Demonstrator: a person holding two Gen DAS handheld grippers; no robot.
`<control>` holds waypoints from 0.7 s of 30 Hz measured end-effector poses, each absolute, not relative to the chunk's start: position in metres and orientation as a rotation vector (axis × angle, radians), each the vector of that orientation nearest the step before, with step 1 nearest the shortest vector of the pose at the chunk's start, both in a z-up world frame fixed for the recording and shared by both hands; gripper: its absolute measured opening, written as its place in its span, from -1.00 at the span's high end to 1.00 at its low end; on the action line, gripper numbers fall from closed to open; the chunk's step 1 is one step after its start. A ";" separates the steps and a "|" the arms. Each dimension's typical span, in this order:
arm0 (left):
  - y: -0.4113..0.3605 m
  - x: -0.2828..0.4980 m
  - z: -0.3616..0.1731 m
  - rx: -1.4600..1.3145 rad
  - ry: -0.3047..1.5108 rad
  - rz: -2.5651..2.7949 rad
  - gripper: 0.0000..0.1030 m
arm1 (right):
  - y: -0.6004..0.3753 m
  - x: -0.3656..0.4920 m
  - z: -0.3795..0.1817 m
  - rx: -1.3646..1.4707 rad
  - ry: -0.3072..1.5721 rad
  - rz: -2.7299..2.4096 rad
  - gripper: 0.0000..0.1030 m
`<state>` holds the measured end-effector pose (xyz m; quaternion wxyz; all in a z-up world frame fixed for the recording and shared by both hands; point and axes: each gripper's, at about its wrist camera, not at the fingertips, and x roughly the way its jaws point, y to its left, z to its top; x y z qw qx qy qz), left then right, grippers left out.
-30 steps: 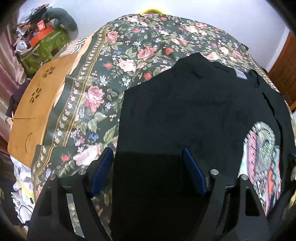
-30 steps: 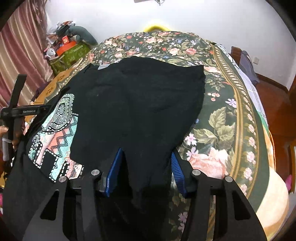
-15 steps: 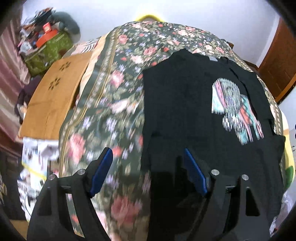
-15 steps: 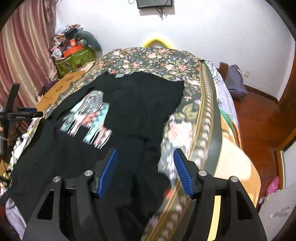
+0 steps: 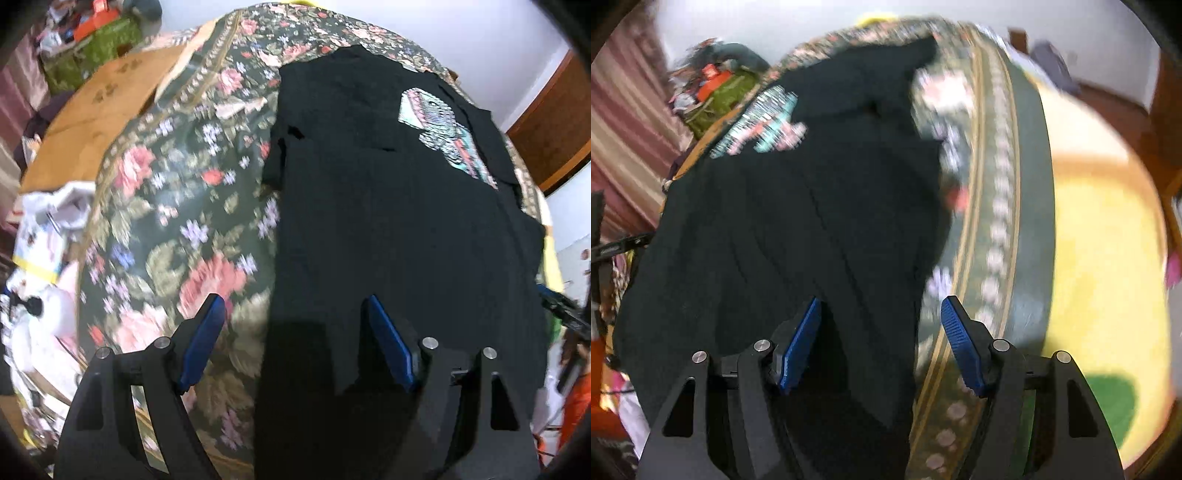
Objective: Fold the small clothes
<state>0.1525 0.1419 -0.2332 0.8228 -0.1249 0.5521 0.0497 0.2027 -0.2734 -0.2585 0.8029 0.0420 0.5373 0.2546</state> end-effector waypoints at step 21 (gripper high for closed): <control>0.125 0.145 -0.158 -0.273 0.958 0.008 0.93 | -0.249 0.201 -0.198 0.044 0.951 0.717 0.89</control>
